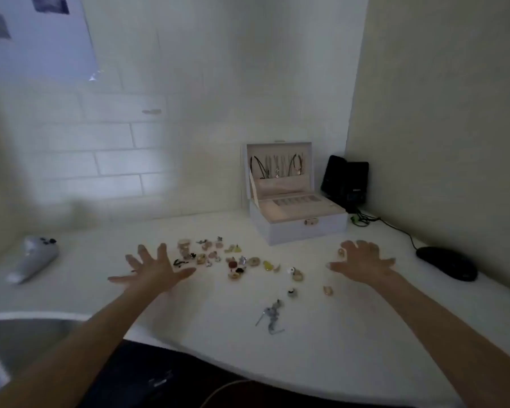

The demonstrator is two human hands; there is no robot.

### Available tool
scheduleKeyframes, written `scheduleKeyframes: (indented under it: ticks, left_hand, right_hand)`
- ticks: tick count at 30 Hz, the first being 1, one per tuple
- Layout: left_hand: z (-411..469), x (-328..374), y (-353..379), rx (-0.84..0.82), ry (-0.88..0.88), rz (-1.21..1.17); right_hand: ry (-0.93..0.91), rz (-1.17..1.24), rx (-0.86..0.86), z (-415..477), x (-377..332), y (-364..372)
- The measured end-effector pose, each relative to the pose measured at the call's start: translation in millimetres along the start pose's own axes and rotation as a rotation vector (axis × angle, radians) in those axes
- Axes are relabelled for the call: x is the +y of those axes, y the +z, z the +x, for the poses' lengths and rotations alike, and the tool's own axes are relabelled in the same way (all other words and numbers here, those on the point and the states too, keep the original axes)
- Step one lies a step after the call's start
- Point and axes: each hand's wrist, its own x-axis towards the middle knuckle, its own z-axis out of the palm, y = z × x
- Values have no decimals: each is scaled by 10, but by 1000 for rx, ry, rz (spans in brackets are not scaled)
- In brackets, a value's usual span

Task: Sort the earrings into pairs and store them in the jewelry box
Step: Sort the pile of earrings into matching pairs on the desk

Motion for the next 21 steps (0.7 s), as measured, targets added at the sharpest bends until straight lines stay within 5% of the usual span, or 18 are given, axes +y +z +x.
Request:
scheduleKeyframes:
  ticks: [5, 18, 21]
  left_hand:
    - [92, -107, 224, 54, 46, 50]
    - [-55, 268, 351, -190, 767, -419]
    - [93, 257, 342, 104, 713, -536]
  right_hand:
    - [158, 31, -34, 9, 290, 205]
    - [-245, 318, 12, 77, -92, 474]
    - [-390, 476, -48, 47, -250, 504]
